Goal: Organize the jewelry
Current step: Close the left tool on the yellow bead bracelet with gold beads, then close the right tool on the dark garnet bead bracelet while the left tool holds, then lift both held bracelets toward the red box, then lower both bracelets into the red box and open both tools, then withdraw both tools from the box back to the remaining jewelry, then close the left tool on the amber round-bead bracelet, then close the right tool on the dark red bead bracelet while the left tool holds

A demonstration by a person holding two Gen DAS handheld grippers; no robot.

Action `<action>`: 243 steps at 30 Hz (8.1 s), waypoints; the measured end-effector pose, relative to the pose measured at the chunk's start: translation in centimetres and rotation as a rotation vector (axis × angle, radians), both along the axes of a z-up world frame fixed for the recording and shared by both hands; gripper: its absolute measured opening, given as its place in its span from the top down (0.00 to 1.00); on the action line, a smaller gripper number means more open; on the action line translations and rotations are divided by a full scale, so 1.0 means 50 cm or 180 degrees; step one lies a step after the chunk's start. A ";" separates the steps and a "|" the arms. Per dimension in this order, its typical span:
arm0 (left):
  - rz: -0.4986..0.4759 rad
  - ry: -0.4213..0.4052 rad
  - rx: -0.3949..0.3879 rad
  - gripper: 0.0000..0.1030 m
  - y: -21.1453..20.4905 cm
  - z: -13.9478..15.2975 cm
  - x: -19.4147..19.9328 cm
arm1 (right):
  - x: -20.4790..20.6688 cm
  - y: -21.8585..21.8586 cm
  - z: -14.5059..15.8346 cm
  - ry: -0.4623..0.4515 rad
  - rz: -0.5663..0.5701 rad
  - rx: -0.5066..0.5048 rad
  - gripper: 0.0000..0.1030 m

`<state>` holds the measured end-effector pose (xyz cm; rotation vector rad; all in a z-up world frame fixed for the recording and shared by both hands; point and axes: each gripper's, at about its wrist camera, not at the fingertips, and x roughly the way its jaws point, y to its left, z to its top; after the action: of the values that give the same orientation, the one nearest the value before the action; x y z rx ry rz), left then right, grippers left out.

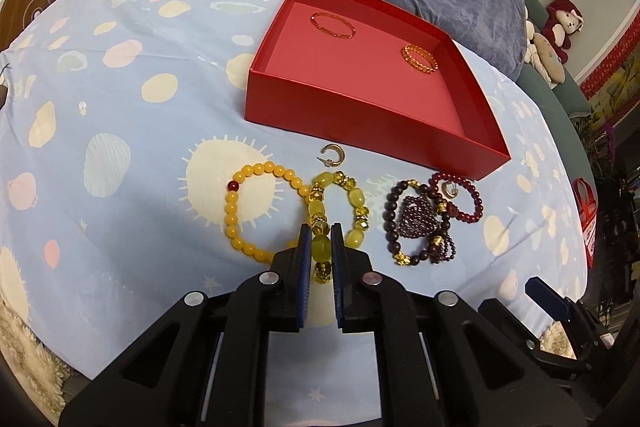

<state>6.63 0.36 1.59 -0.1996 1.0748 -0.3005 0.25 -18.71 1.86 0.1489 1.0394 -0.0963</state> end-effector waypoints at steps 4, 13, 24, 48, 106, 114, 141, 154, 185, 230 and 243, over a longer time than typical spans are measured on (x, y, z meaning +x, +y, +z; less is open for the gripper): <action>-0.0067 -0.0026 -0.0016 0.91 -0.001 0.013 -0.022 | 0.002 0.007 0.001 -0.0004 0.0037 -0.0001 0.23; -0.0158 0.0135 0.0054 0.91 0.010 -0.013 -0.057 | 0.003 0.014 -0.003 0.0021 0.0074 0.0048 0.23; -0.0136 0.0132 0.0231 0.91 0.017 -0.044 -0.060 | 0.035 0.050 -0.024 0.0142 0.0229 0.0389 0.50; -0.0117 0.0043 0.0162 0.91 0.018 -0.048 -0.050 | 0.132 0.072 -0.062 0.0174 0.0013 0.0564 0.65; -0.0321 -0.0079 0.0019 0.91 -0.011 0.030 -0.072 | 0.031 0.009 0.062 -0.0185 0.0133 0.0416 0.92; -0.0459 -0.0236 -0.0102 0.91 -0.029 0.128 -0.048 | 0.034 -0.011 0.117 -0.0342 0.0132 0.0412 0.92; -0.0406 0.0132 -0.1107 0.91 -0.124 0.068 0.403 | 0.456 -0.082 0.045 -0.0175 0.0046 0.0944 0.92; -0.0401 -0.0146 0.0436 0.84 -0.129 -0.004 0.411 | 0.485 -0.058 -0.025 0.0082 0.0203 0.0014 0.85; 0.0216 -0.0121 0.0785 0.44 0.058 -0.007 0.053 | 0.093 -0.072 0.023 -0.0050 -0.0217 0.0226 0.51; 0.0149 -0.0209 0.0639 0.93 0.035 -0.049 0.038 | 0.177 -0.079 -0.063 0.0099 -0.0264 0.0042 0.67; 0.0183 -0.0112 0.0569 0.93 0.040 -0.045 0.042 | 0.108 -0.069 -0.054 0.0160 -0.0218 0.0206 0.92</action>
<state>8.72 2.38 -0.65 -0.0648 1.0529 -0.1545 5.63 -22.18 -0.84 0.2420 1.0884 -0.1290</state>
